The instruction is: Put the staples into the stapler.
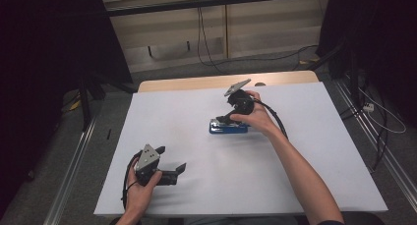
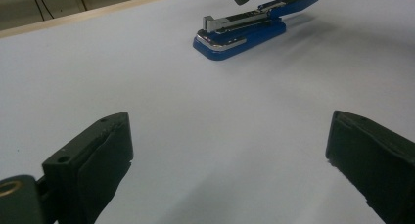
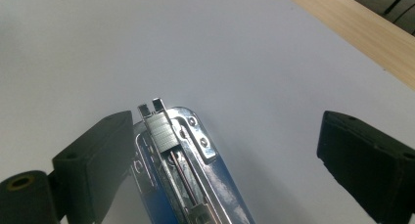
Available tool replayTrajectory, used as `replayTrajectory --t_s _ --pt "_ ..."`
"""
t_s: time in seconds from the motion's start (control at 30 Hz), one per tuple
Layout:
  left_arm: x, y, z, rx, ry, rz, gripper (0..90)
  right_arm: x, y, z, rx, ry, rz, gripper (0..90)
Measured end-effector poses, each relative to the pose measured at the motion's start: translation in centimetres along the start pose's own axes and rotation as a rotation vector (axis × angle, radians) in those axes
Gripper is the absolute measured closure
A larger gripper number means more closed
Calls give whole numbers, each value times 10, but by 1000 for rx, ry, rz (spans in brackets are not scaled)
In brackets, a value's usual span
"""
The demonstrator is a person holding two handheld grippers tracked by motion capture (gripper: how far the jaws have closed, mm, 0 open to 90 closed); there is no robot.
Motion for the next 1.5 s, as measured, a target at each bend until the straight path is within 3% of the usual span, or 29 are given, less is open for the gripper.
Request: replayTrajectory --t_s 0.3,0.67,0.9,1.0,1.2,1.5 --pt "-1 0 0 -5 4 0 37 -8 -12 2 58 -48 -2 68" --pt "0 0 -2 -14 13 3 36 -29 -17 6 129 -115 82 66" --pt "0 -1 -2 -17 13 -5 36 -38 -23 5 147 -151 113 77" --pt "0 0 -3 -13 15 1 36 -43 -25 3 132 -190 127 92" --pt "0 1 -3 -27 20 6 36 -53 -27 -1 160 -205 166 79" --pt "-1 1 -2 -27 17 6 36 -70 -37 0 188 -276 216 63"
Point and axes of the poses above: each handheld gripper's, and its own axes: x roughly forward along the jaws, y roughly out of its top, z roughly to its right, the point moved 9 cm from there along x, roughly forward along the jaws, and after that the axes turned 6 degrees about y, right-handed, at the moved point
